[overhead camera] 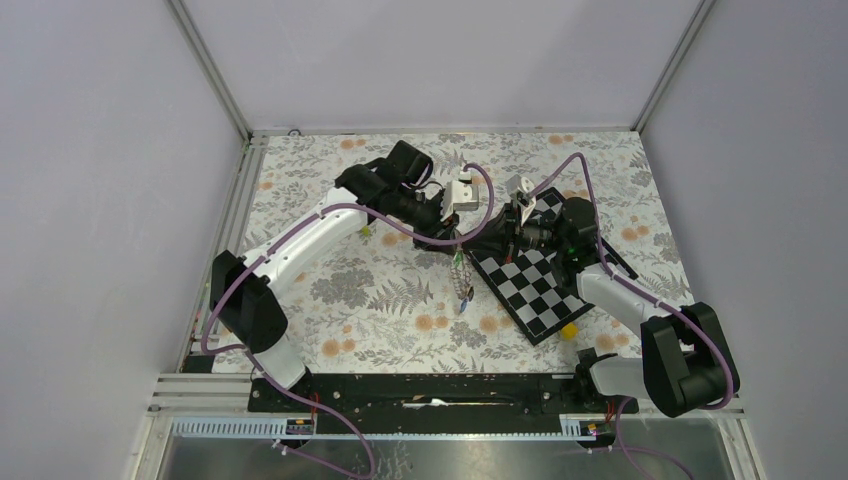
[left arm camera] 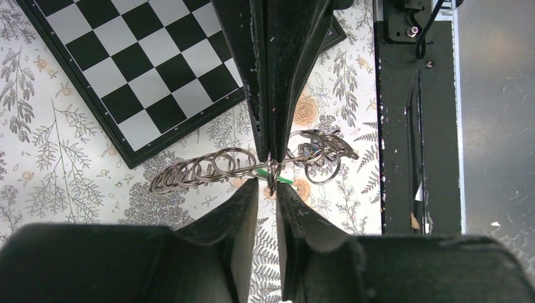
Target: Put the keys on the keyring
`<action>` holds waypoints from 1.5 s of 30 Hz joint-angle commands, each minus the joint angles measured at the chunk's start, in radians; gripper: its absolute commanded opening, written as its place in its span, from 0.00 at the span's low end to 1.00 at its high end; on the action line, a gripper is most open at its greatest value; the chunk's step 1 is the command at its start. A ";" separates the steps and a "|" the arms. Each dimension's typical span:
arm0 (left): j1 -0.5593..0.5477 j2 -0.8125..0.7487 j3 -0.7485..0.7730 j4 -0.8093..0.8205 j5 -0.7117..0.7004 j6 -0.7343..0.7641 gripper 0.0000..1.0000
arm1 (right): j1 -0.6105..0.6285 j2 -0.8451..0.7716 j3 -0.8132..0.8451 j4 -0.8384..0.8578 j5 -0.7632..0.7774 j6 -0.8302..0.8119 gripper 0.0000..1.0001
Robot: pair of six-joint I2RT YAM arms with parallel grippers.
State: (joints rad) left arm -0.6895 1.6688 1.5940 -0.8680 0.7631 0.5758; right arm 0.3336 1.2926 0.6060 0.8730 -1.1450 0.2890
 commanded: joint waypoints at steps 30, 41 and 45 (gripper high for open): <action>0.014 -0.024 0.036 0.026 0.101 -0.009 0.24 | 0.004 -0.025 0.016 0.031 -0.001 -0.056 0.00; 0.013 0.002 0.057 0.025 0.119 -0.021 0.11 | 0.004 -0.020 0.017 0.018 -0.002 -0.070 0.00; 0.013 0.007 0.065 0.025 0.123 -0.024 0.08 | 0.004 -0.016 0.018 0.011 -0.005 -0.078 0.00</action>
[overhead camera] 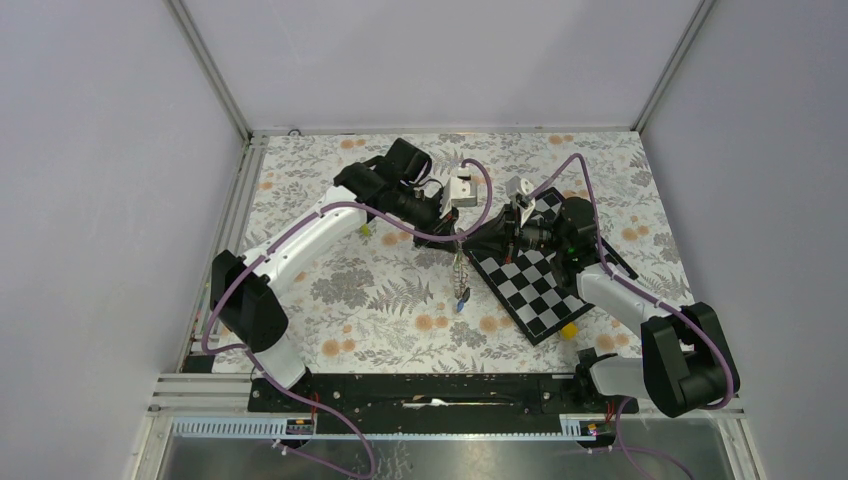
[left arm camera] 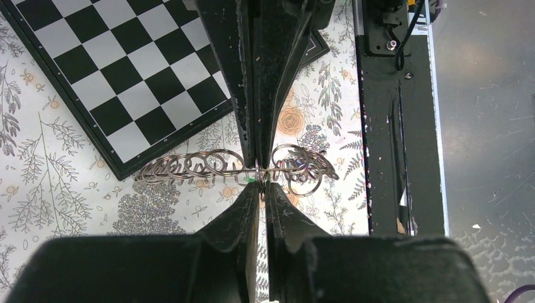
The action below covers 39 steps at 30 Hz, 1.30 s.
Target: Put the keys on the keyring
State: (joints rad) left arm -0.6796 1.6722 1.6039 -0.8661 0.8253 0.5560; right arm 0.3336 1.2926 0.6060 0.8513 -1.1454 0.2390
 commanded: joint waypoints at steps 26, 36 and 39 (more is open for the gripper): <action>-0.055 0.036 0.235 -0.237 -0.354 0.096 0.00 | 0.004 -0.024 0.035 -0.106 -0.017 -0.178 0.46; -0.128 0.151 0.445 -0.454 -0.530 0.143 0.00 | 0.004 0.004 -0.005 0.065 -0.001 -0.058 0.48; -0.156 0.168 0.470 -0.489 -0.566 0.148 0.00 | 0.005 0.023 -0.031 0.177 0.024 0.025 0.48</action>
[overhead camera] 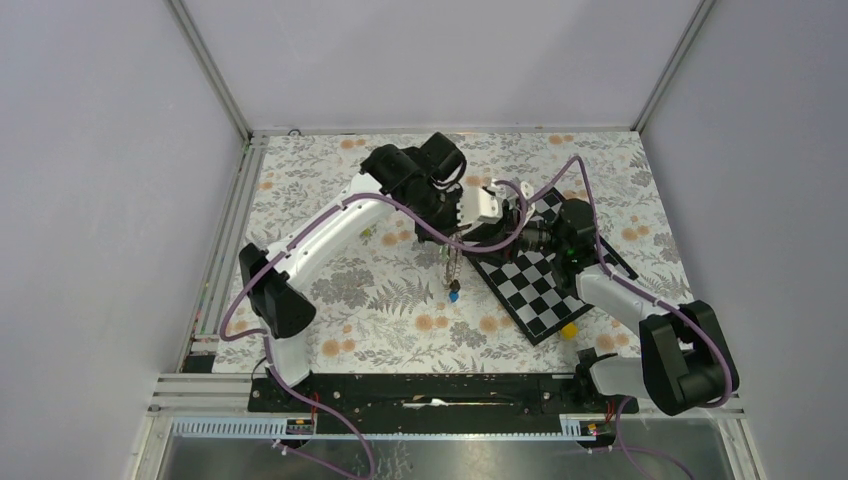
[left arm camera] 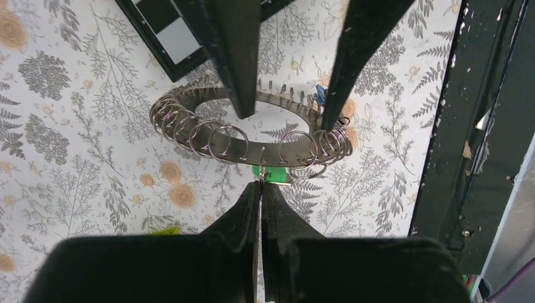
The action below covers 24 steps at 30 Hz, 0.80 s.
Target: Put the keys on the keyring
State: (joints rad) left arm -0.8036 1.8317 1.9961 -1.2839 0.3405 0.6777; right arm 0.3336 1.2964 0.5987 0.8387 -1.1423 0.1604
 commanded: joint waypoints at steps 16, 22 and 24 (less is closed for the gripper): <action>-0.069 0.007 0.060 -0.062 -0.034 0.021 0.00 | 0.043 0.118 -0.069 0.428 0.044 0.248 0.43; -0.069 -0.006 0.029 -0.037 -0.024 0.018 0.00 | 0.056 0.122 -0.065 0.427 0.033 0.249 0.43; -0.069 -0.007 0.024 -0.033 -0.016 0.016 0.00 | 0.058 0.127 -0.063 0.427 0.033 0.251 0.41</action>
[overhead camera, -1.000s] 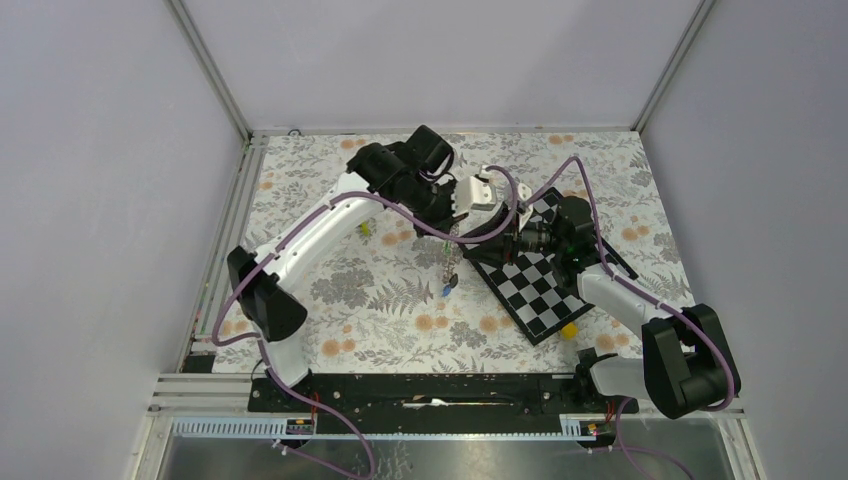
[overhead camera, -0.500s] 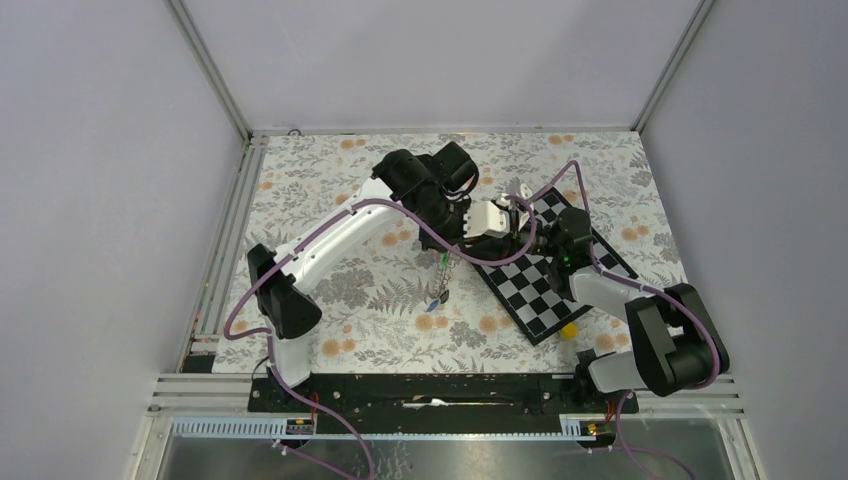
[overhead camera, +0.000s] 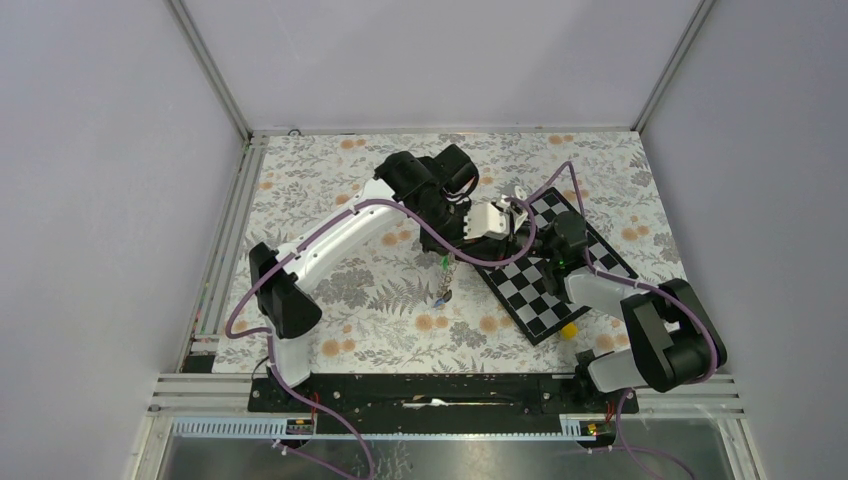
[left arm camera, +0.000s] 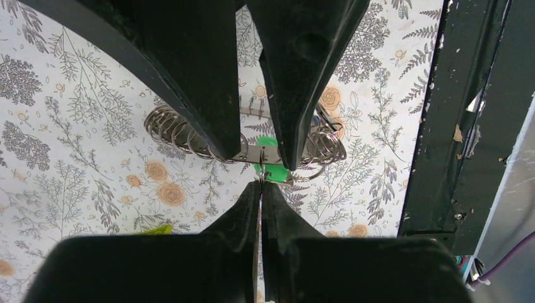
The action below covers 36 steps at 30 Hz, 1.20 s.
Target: Put the keys on the keyring
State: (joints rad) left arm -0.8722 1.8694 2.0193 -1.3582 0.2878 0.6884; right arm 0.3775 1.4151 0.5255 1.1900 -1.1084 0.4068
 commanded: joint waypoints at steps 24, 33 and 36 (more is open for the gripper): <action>0.019 -0.094 -0.092 0.133 0.093 -0.012 0.00 | 0.020 -0.005 0.025 0.071 0.002 0.011 0.00; 0.150 -0.242 -0.265 0.365 0.388 -0.104 0.28 | 0.001 -0.103 0.035 0.098 0.015 0.040 0.00; 0.181 -0.292 -0.360 0.477 0.466 -0.149 0.34 | -0.020 -0.127 0.038 0.138 0.016 0.082 0.00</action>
State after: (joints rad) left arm -0.7212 1.6638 1.7378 -1.0702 0.5777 0.6079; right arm 0.3824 1.3453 0.5255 1.2057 -1.1088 0.4404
